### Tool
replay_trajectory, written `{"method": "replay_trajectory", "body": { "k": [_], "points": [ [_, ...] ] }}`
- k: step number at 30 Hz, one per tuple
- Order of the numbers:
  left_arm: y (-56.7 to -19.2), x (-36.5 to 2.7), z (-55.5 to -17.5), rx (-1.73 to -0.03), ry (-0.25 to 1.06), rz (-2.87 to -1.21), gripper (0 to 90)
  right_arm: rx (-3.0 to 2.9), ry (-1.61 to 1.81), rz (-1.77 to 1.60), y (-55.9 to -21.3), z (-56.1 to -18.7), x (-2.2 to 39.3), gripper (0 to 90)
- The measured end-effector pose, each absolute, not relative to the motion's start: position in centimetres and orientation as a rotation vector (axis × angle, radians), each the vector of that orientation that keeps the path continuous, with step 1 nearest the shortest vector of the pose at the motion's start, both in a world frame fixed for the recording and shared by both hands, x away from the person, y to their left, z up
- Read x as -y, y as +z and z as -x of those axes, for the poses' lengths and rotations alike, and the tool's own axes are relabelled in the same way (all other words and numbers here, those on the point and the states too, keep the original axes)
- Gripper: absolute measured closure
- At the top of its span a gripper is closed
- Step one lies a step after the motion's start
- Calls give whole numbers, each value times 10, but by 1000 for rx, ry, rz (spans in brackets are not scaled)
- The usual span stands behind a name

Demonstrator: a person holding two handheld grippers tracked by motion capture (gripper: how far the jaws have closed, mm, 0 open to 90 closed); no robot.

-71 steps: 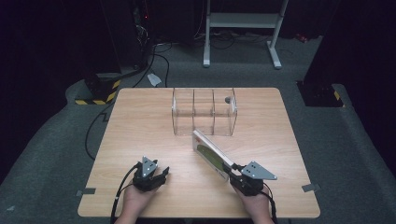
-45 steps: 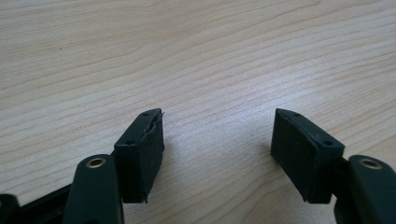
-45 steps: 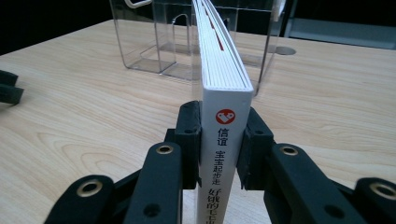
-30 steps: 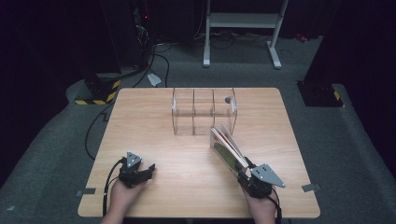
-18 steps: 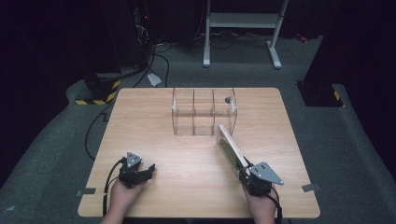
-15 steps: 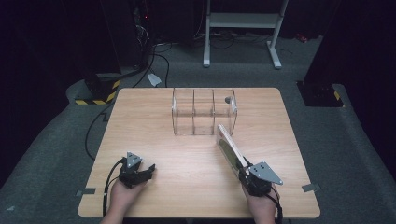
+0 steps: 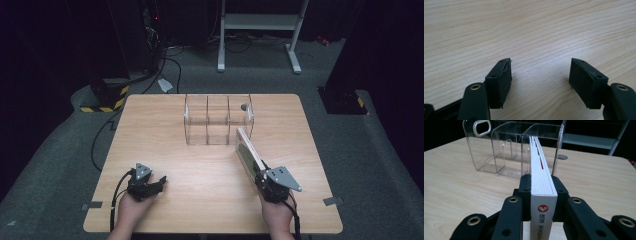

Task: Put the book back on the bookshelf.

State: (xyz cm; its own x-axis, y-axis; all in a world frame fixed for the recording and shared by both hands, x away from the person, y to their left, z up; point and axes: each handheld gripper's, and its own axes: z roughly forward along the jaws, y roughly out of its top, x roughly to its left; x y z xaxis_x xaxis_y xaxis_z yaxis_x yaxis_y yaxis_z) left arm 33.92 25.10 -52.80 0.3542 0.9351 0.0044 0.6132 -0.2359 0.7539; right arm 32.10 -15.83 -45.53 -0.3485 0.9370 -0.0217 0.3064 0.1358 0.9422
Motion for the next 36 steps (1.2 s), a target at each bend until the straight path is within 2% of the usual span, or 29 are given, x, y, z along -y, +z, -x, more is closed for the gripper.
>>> {"method": "replay_trajectory", "body": {
  "k": [5,16,36],
  "points": [
    [-528,-251,-339,-1343,617,-1952,348,-1706,1213,-1193,-447,-341,147,754],
    [-528,-251,-339,-1341,615,-1953,351,-1653,1186,-1214,-452,-381,136,754],
    [-528,-251,-339,-1333,617,-1957,362,-1652,1188,-1281,-469,-379,141,744]
  ]
}}
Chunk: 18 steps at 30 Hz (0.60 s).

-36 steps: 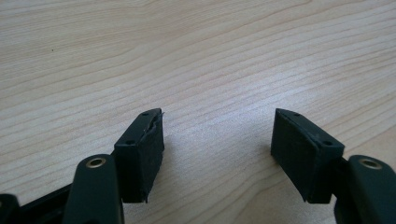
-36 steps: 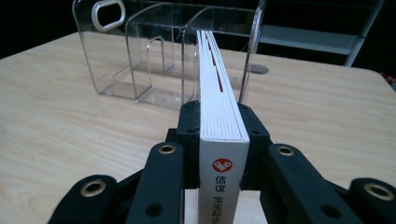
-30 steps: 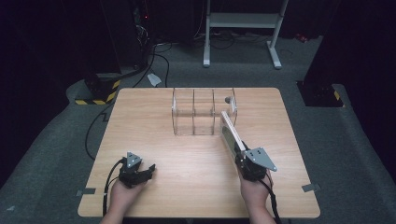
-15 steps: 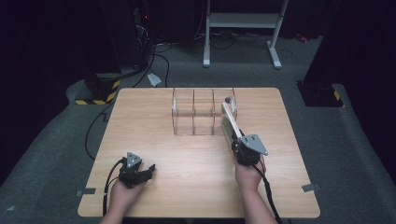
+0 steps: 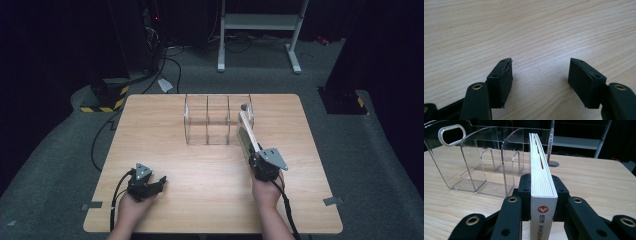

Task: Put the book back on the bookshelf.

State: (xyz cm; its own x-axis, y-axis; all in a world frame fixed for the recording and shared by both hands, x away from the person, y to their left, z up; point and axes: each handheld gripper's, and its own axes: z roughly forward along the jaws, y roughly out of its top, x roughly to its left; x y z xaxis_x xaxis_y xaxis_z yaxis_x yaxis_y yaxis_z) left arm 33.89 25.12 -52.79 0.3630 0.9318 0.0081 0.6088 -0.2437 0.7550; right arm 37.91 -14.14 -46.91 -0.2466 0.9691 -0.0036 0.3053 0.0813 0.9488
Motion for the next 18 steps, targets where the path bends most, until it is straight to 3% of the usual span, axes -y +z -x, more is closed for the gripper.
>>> {"method": "replay_trajectory", "body": {
  "k": [8,18],
  "points": [
    [-528,-251,-339,-1333,618,-1957,362,-1657,1187,-1296,-473,-379,143,730],
    [-528,-251,-339,-1333,617,-1957,362,-1708,1170,-1325,-483,-374,145,619]
  ]
}}
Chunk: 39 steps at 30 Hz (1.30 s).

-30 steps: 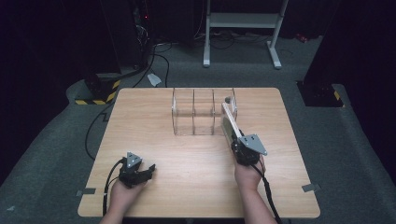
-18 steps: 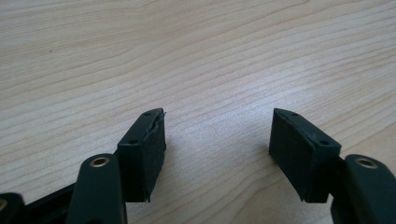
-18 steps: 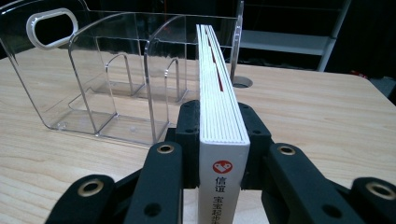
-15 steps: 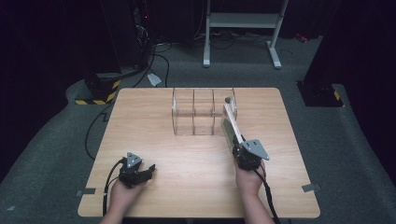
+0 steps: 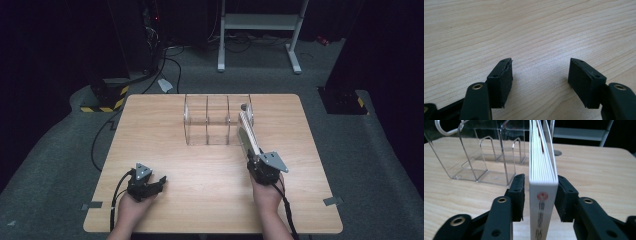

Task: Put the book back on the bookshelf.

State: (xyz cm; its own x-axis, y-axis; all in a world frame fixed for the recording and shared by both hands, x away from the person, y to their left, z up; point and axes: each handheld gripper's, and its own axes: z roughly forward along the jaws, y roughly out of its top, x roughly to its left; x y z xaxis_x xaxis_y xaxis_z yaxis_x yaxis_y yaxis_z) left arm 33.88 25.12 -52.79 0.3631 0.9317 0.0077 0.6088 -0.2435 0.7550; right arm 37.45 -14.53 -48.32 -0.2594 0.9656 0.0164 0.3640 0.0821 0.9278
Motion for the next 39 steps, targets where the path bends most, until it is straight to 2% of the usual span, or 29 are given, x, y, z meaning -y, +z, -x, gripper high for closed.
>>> {"method": "replay_trajectory", "body": {
  "k": [4,10,18,28,39],
  "points": [
    [-528,-251,-339,-1333,617,-1956,363,-1733,1146,-1346,-493,-369,147,622],
    [-528,-251,-339,-1333,616,-1957,362,-1745,1109,-1358,-501,-371,145,744],
    [-528,-251,-339,-1333,616,-1956,362,-1714,1095,-1344,-495,-374,139,756],
    [-528,-251,-339,-1331,617,-1958,364,-1632,1088,-1350,-482,-399,125,757],
    [-528,-252,-339,-1327,615,-1959,365,-1604,1045,-1390,-490,-422,112,757]
  ]
}}
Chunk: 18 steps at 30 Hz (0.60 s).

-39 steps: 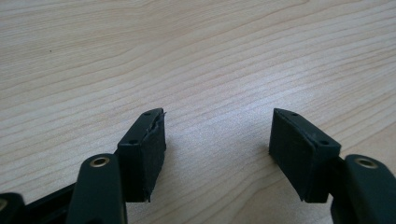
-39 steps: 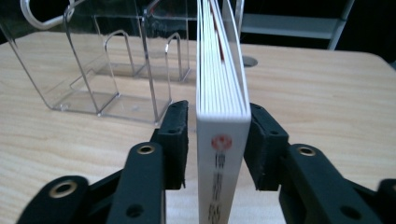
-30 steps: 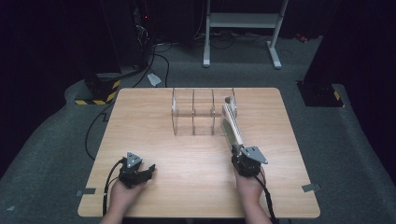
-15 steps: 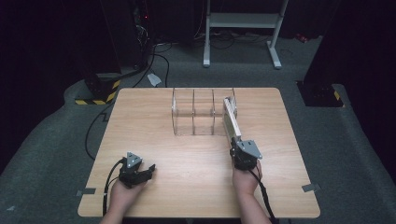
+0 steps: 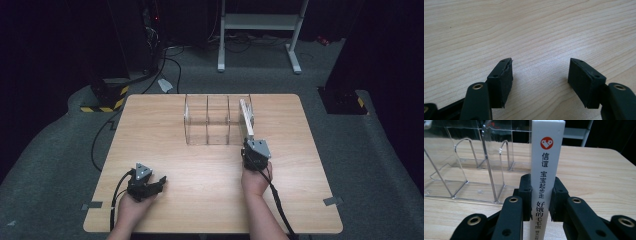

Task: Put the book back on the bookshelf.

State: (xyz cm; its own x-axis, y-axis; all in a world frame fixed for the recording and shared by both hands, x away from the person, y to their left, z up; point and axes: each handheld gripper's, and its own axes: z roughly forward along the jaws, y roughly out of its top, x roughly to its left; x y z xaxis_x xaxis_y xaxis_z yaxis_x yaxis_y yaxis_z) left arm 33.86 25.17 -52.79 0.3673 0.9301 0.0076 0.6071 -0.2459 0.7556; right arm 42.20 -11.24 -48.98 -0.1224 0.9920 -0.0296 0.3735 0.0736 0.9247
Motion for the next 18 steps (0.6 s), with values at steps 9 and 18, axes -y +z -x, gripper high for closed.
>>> {"method": "replay_trajectory", "body": {
  "k": [9,18],
  "points": [
    [-528,-252,-338,-1326,617,-1963,365,-1573,1038,-1397,-488,-427,111,756],
    [-528,-252,-338,-1328,617,-1962,365,-1562,1038,-1394,-487,-431,109,756]
  ]
}}
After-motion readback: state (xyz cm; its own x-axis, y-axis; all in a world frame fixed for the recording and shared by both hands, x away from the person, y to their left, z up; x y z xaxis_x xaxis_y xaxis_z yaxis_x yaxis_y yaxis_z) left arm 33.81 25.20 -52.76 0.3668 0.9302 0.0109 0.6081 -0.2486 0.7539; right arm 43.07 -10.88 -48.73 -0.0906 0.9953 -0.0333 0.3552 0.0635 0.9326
